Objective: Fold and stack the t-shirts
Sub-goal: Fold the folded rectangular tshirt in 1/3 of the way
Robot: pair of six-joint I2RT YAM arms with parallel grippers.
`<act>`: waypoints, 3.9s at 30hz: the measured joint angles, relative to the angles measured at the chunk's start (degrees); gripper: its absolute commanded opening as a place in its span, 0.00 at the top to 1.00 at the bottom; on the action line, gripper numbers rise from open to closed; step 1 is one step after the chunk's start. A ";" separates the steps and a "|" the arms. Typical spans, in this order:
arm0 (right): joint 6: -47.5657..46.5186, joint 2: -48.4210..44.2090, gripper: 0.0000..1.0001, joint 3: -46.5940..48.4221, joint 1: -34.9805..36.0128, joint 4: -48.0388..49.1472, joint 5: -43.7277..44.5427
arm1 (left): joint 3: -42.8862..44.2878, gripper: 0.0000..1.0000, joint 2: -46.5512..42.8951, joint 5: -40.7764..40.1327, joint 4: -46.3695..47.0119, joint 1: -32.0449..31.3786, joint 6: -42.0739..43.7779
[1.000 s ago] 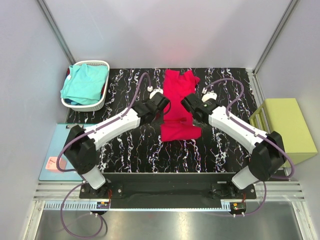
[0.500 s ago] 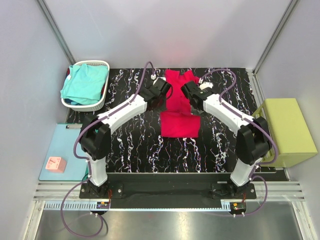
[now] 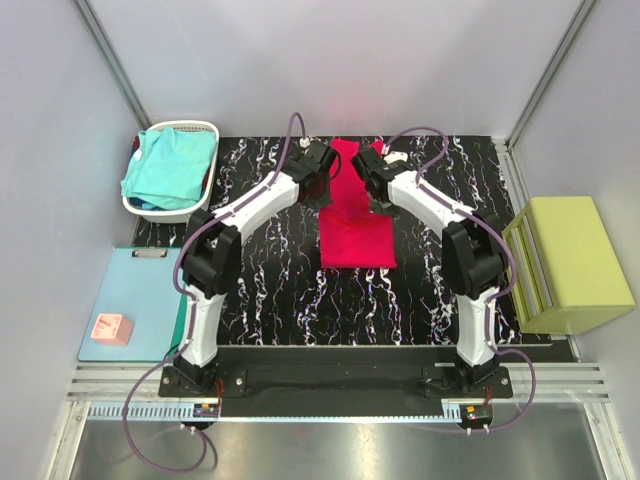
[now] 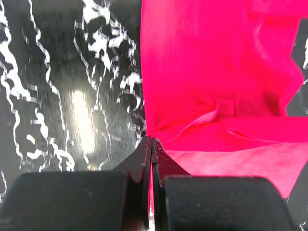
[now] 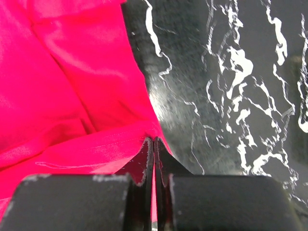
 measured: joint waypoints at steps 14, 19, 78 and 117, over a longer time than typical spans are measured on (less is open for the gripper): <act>-1.53 3.04 1.00 3.21 -3.04 1.36 -0.26 | 13.09 1.00 7.80 2.56 -2.05 0.83 1.70; -1.95 3.52 1.00 4.98 -4.11 1.36 -0.35 | 14.95 1.00 9.66 3.32 -2.29 1.31 1.70; 5.09 -8.98 0.44 -28.00 3.21 14.25 -6.32 | -25.24 0.62 -5.53 4.37 12.59 -7.08 -3.37; 20.48 -35.45 0.42 -39.67 15.13 -4.92 -9.81 | -47.80 0.54 -36.28 1.31 5.53 -23.74 -14.53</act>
